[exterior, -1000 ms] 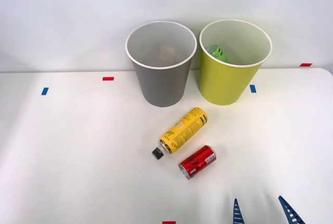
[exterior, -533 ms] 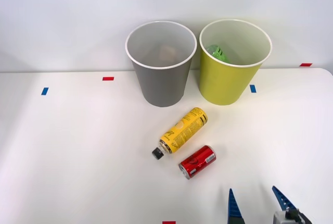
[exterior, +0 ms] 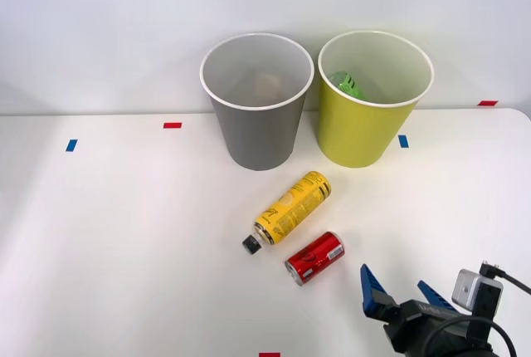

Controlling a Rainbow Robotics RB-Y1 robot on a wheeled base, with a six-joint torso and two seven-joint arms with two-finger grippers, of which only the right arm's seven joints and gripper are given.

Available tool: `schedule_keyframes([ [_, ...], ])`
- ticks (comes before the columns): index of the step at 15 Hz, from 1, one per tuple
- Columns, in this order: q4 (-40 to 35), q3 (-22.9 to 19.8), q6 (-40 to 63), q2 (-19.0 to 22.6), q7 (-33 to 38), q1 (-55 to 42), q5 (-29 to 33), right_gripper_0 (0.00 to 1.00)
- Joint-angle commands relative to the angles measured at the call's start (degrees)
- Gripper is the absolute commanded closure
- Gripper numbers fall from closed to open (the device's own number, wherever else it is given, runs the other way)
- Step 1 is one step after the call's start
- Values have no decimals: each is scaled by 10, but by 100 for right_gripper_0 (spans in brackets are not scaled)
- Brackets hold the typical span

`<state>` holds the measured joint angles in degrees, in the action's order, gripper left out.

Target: Put cans in the gray bin, plastic bottles in the light green bin

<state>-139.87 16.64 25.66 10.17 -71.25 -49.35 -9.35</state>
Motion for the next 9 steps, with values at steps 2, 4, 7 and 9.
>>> schedule_keyframes([
  [2, -36, -29, 171, 49, 164, 97, -4, 0],
  [4, -68, -25, 266, 76, 293, 137, -8, 0],
  [7, -80, 1, 322, 122, 466, 192, -15, 0],
  [9, -80, 21, 322, 159, 544, 216, -15, 0],
])
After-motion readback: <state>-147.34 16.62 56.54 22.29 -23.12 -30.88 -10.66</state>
